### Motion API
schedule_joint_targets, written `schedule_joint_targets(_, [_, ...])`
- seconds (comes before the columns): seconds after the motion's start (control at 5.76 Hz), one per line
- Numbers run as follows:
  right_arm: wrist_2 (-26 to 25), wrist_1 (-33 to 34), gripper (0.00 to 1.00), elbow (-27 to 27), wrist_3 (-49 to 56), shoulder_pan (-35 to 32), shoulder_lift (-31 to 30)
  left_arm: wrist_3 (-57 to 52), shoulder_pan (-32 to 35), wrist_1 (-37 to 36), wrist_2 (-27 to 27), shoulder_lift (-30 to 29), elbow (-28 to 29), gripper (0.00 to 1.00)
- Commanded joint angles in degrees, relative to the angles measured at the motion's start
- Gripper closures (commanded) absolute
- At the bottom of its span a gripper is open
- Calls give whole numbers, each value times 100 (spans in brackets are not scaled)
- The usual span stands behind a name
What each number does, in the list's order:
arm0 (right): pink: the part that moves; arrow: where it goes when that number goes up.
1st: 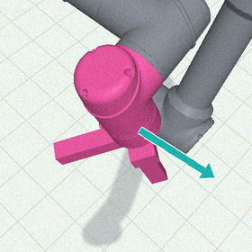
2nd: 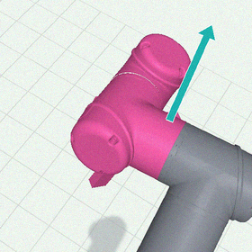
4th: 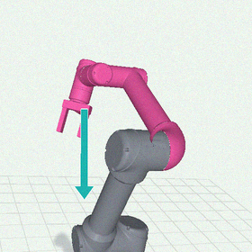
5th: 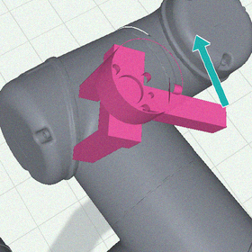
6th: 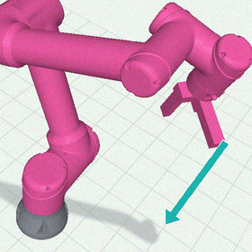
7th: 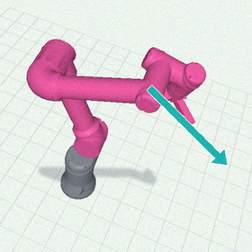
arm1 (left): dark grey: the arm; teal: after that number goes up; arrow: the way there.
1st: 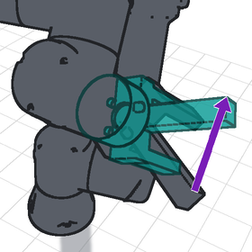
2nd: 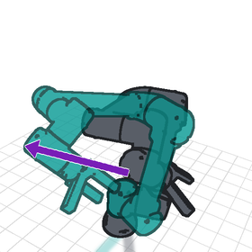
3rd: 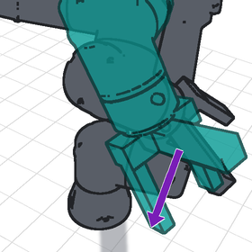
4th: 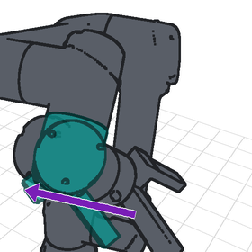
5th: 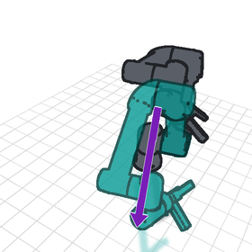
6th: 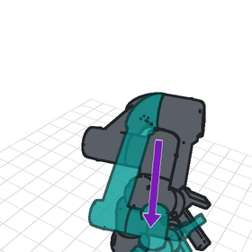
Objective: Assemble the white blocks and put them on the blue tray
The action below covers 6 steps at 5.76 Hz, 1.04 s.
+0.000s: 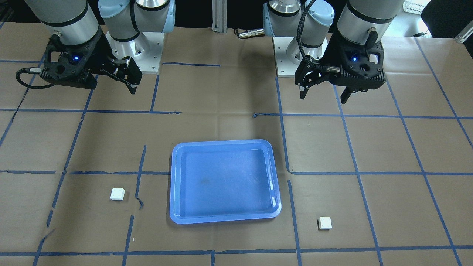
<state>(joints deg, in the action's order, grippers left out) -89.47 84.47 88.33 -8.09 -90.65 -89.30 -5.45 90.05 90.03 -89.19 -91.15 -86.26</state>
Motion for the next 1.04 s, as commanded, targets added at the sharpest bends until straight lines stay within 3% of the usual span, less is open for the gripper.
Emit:
schedule_joint_targets(0.0, [0, -1, 0, 0, 1, 3, 0, 0, 4, 6, -2, 9, -5, 1])
schedule_joint_targets(0.52, [9, 8, 0, -9, 1, 3, 0, -70, -127, 58, -29, 192, -5, 1])
schedule_joint_targets(0.69, [9, 8, 0, -9, 1, 3, 0, -96, -459, 50, -55, 133, -5, 1])
schedule_joint_targets(0.87, [9, 8, 0, -17, 1, 3, 0, -105, -975, -159, 23, -312, 38, 1])
